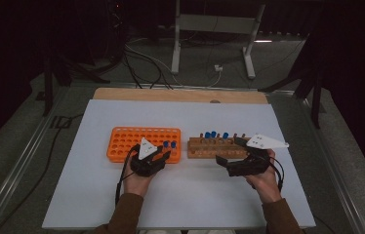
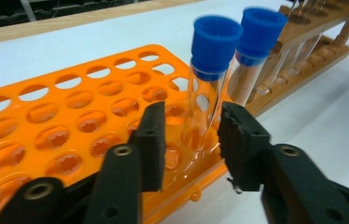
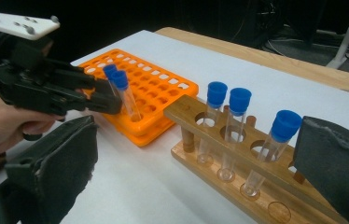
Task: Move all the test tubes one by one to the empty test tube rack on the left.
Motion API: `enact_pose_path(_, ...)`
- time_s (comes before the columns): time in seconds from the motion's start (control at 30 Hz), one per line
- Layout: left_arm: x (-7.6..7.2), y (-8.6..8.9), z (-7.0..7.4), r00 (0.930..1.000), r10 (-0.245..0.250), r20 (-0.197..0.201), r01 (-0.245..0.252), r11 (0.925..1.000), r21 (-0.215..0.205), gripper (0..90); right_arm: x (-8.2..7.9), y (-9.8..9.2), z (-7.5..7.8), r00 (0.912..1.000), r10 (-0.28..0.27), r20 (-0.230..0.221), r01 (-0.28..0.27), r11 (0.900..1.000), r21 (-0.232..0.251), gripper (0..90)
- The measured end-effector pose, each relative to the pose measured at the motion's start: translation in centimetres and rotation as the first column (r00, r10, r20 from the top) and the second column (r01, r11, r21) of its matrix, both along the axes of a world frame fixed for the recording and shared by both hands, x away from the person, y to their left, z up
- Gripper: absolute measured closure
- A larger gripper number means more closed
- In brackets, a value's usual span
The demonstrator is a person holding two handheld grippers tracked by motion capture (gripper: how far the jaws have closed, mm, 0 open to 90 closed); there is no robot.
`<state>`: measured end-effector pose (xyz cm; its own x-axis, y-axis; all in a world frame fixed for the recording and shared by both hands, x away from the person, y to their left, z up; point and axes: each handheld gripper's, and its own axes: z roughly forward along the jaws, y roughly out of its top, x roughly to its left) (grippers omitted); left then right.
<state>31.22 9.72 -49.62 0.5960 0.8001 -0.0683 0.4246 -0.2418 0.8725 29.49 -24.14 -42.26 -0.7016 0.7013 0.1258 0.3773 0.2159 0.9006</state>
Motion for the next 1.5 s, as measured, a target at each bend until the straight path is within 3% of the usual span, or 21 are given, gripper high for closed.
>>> enact_pose_path(0.13,-0.4,0.9,0.6,1.0000,0.000,0.007,0.000,1.0000,-0.010,51.1,0.0,0.0,-0.1,1.0000,-0.004,0.000,0.004,1.000,-0.001,0.1)
enact_pose_path(0.23,-0.7,1.7,1.1,0.9999,-0.013,0.007,0.013,0.9990,-0.044,47.9,0.1,0.0,-0.1,1.0000,-0.007,0.000,0.007,1.000,-0.001,0.1)
enact_pose_path(0.3,-1.1,2.2,1.5,0.9998,-0.009,0.016,0.010,0.9985,-0.054,40.5,0.1,0.0,-0.1,0.9999,-0.010,0.002,0.010,1.000,-0.003,0.1)
enact_pose_path(0.5,-2.2,3.9,2.7,0.9981,0.043,0.045,-0.038,0.9949,-0.094,18.5,0.2,-0.1,0.0,0.9997,-0.024,0.010,0.024,1.000,-0.013,0.1)
enact_pose_path(0.57,-2.6,4.5,3.0,0.9974,0.051,0.051,-0.046,0.9933,-0.106,16.0,0.3,-0.1,0.1,0.9995,-0.028,0.016,0.028,0.999,-0.025,0.1)
enact_pose_path(0.73,-3.4,5.9,3.6,0.9954,0.079,0.054,-0.074,0.9931,-0.091,2.0,0.7,-0.1,0.3,0.9987,-0.044,0.027,0.045,0.998,-0.036,0.1)
enact_pose_path(0.97,-3.8,7.3,3.2,0.9919,0.109,0.064,-0.102,0.9880,-0.116,0.8,1.8,-0.3,0.0,0.9951,-0.095,0.029,0.096,0.994,-0.051,0.2)
enact_pose_path(1.13,-3.9,7.5,3.0,0.9891,0.123,0.080,-0.114,0.9866,-0.117,0.8,2.5,-0.5,-0.4,0.9901,-0.129,0.054,0.133,0.988,-0.074,2.6)
enact_pose_path(1.37,-4.1,7.3,3.0,0.9873,0.127,0.095,-0.116,0.9870,-0.111,0.9,4.3,-0.6,-1.9,0.9839,-0.178,0.013,0.179,0.979,-0.096,18.1)
enact_pose_path(1.5,-4.1,7.2,2.9,0.9876,0.124,0.096,-0.114,0.9874,-0.110,0.9,5.1,-0.4,-2.8,0.9840,-0.178,-0.007,0.176,0.977,-0.118,43.7)
